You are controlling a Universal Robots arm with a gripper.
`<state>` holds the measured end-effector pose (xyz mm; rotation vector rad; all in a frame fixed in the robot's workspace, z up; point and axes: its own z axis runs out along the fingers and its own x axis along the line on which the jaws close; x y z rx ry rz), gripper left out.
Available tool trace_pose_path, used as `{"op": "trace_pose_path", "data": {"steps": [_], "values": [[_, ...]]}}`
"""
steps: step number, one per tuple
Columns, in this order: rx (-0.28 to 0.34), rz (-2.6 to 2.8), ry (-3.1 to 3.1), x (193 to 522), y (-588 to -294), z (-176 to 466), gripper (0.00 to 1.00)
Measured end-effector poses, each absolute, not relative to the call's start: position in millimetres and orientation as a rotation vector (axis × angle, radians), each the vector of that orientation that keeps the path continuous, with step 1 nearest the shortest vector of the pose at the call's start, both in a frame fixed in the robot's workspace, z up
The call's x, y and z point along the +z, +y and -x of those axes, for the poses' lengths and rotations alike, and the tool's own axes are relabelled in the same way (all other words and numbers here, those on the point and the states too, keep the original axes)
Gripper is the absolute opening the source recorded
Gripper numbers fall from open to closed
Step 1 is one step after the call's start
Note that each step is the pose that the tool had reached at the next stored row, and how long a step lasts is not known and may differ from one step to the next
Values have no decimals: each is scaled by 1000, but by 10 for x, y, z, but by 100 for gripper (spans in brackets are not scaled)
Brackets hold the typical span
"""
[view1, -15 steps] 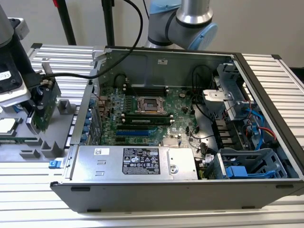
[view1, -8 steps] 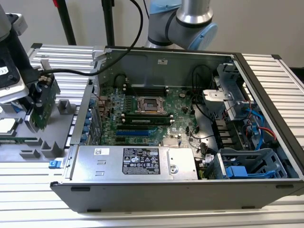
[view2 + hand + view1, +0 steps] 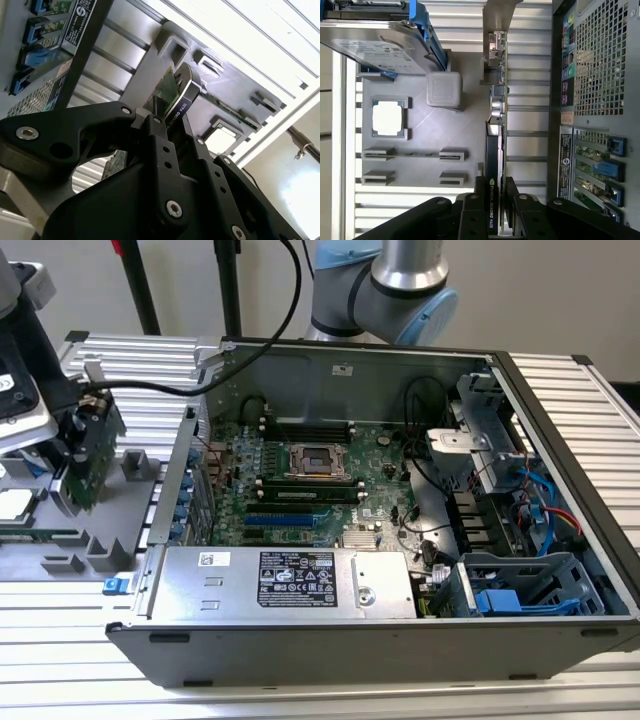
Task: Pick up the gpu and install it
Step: 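Pick up the gpu and move the gpu toward the slot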
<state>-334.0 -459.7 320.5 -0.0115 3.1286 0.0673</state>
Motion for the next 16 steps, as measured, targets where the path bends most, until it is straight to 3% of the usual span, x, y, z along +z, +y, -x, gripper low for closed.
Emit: {"op": "trace_pose_path", "data": {"steps": [16], "values": [[67, 12, 3129, 3283, -4598, 3339, 0]]}}
